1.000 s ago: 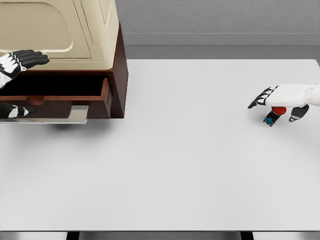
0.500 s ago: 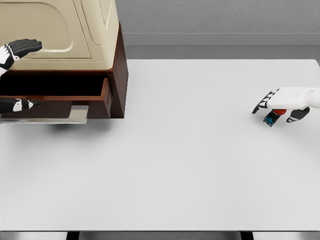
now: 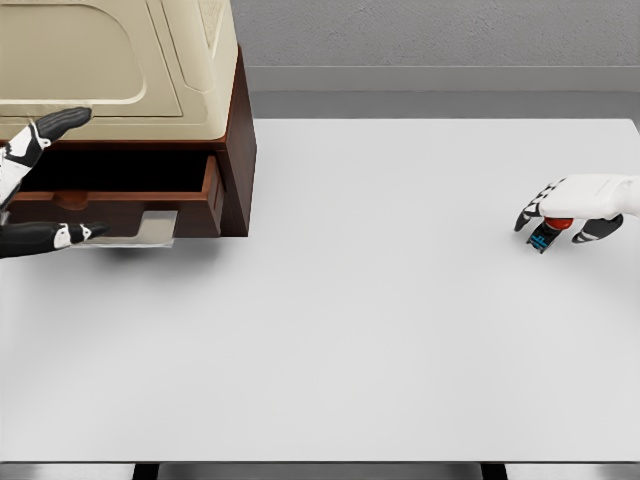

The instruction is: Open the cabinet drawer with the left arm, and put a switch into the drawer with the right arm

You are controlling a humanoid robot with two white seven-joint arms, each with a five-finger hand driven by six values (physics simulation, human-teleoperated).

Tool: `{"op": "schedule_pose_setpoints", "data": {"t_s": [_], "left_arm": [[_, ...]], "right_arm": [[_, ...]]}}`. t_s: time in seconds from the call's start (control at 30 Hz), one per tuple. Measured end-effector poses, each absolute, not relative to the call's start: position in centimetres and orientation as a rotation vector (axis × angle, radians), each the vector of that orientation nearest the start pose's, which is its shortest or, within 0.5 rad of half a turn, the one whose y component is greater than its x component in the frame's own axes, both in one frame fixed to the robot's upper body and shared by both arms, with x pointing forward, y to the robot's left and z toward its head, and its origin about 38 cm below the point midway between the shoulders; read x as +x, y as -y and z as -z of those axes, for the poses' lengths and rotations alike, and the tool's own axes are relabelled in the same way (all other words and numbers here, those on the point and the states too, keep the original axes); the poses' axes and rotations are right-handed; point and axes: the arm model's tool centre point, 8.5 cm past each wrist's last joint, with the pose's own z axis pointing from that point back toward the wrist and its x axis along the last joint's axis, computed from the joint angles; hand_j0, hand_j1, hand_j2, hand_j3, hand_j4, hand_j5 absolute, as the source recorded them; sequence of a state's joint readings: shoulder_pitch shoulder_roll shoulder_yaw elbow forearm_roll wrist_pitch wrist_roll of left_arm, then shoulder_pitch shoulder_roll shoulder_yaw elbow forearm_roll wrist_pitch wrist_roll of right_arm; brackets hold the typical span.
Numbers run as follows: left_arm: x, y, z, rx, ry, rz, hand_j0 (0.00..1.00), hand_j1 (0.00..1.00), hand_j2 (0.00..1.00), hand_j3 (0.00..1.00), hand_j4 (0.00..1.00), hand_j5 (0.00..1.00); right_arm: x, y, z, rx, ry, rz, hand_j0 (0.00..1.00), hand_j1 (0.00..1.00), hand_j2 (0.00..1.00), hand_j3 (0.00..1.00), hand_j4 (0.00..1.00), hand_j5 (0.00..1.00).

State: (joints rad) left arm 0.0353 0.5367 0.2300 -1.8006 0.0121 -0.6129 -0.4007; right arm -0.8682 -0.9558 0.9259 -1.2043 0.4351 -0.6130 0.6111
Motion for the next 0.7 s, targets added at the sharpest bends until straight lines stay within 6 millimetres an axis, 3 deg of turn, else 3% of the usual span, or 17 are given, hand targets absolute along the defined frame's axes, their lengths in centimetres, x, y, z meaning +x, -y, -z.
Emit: {"op": "schedule_pose_setpoints", "data": {"t_s": [0.07, 0.33, 0.47, 0.7], "left_arm": [[31.85, -36.27, -24.22, 0.357, 2.140, 1.056, 1.00, 1.00, 1.00, 1.00, 1.00, 1.00], [31.75, -36.22, -23.94, 0.357, 2.157, 1.009, 1.00, 1.00, 1.00, 1.00, 1.00, 1.00], [31.74, -36.19, -23.90, 0.355, 2.158, 1.006, 1.00, 1.00, 1.00, 1.00, 1.00, 1.00], [31.74, -36.17, -23.87, 0.354, 2.159, 1.004, 1.00, 1.00, 1.00, 1.00, 1.00, 1.00]], "right_arm": [[45.18, 39.37, -19.87, -0.454, 0.875, -2.202, 0.68, 0.68, 0.68, 0.68, 0.68, 0.68], [45.27, 39.35, -20.11, -0.459, 0.883, -2.199, 0.68, 0.68, 0.68, 0.68, 0.68, 0.68], [45.29, 39.22, -20.18, -0.459, 0.888, -2.200, 0.60, 0.60, 0.60, 0.60, 0.60, 0.60], [45.25, 39.18, -20.16, -0.458, 0.888, -2.202, 0.56, 0.56, 0.56, 0.56, 0.56, 0.56]]}}
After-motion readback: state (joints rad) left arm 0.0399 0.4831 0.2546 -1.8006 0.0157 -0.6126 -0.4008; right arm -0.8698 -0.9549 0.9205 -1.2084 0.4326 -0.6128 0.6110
